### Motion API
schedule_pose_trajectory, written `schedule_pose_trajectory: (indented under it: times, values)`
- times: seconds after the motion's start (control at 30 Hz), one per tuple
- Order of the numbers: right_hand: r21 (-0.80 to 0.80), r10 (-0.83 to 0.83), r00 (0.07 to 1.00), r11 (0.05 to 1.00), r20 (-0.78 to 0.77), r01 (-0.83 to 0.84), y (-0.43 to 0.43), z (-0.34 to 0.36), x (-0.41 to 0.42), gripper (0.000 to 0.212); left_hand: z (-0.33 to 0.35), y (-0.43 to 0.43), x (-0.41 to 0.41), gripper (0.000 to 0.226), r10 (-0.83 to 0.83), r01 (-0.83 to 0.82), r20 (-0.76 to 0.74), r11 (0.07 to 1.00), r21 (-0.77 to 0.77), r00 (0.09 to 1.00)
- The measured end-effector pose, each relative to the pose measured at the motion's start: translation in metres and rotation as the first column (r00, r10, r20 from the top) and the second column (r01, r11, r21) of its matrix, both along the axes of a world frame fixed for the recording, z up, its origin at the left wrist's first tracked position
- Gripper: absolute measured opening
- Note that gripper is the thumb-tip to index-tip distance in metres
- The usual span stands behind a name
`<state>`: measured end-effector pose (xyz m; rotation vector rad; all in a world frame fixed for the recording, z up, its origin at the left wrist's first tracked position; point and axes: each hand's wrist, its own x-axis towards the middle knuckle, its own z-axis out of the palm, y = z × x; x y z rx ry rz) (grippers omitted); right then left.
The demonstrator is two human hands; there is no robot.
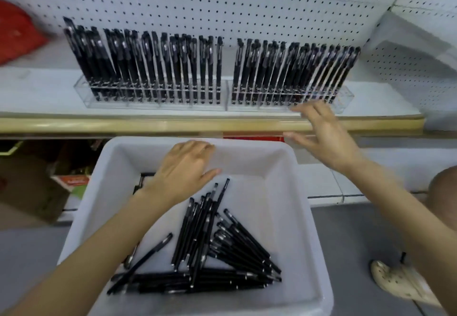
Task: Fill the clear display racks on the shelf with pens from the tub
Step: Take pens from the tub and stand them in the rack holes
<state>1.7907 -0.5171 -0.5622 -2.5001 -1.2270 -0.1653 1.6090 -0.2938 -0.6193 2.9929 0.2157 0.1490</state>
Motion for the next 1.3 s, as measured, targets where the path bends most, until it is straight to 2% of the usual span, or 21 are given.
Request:
schedule_pose_trajectory:
  times: [0.13, 0.2, 0.3, 0.4, 0.57, 0.73, 0.8, 0.93, 1.07, 1.13, 1.3]
  values:
    - [-0.095, 0.092, 0.97, 0.989, -0.226, -0.116, 0.007, -0.055, -0.061, 0.066, -0.042, -0.002, -0.043, 0.063, 0.064, -0.069, -0.11, 0.997, -0.043, 0.992]
    - [-0.156, 0.078, 0.942, 0.979, -0.325, -0.135, 0.009, -0.083, -0.084, 0.065, -0.06, -0.003, -0.06, 0.066, 0.103, -0.122, -0.181, 0.988, -0.095, 0.978]
    - [-0.26, -0.039, 0.868, 0.96, -0.495, -0.104, 0.014, -0.121, -0.107, 0.058, -0.083, -0.003, -0.08, 0.07, 0.166, -0.225, -0.273, 0.954, -0.199, 0.948]
    - [-0.321, -0.173, 0.766, 0.946, -0.619, -0.046, 0.02, -0.146, -0.12, 0.054, -0.099, -0.001, -0.085, 0.07, 0.227, -0.342, -0.344, 0.883, -0.323, 0.911]
    - [-0.349, -0.27, 0.694, 0.937, -0.667, 0.029, 0.026, -0.163, -0.121, 0.046, -0.109, 0.005, -0.068, 0.06, 0.341, -0.478, -0.345, 0.726, -0.494, 0.874]
    - [-0.353, -0.338, 0.634, 0.929, -0.696, 0.108, 0.027, -0.17, -0.122, 0.041, -0.113, 0.006, -0.049, 0.047, 0.441, -0.557, -0.345, 0.586, -0.589, 0.828]
    - [-0.35, -0.357, 0.623, 0.926, -0.696, 0.139, 0.029, -0.171, -0.122, 0.039, -0.114, 0.004, -0.044, 0.046, 0.47, -0.598, -0.374, 0.562, -0.572, 0.799]
    - [-0.341, -0.371, 0.58, 0.925, -0.725, 0.165, 0.032, -0.175, -0.119, 0.029, -0.114, 0.0, -0.04, 0.038, 0.505, -0.639, -0.391, 0.604, -0.477, 0.769]
    - [-0.313, -0.368, 0.519, 0.93, -0.771, 0.195, 0.031, -0.18, -0.117, 0.028, -0.117, -0.001, -0.039, 0.035, 0.505, -0.655, -0.417, 0.568, -0.498, 0.755]
    - [-0.295, -0.354, 0.508, 0.935, -0.785, 0.195, 0.031, -0.181, -0.116, 0.027, -0.118, 0.001, -0.039, 0.03, 0.495, -0.655, -0.43, 0.534, -0.534, 0.755]
    - [-0.258, -0.309, 0.498, 0.951, -0.81, 0.171, 0.031, -0.184, -0.116, 0.025, -0.118, 0.013, -0.042, 0.026, 0.475, -0.623, -0.433, 0.384, -0.682, 0.766]
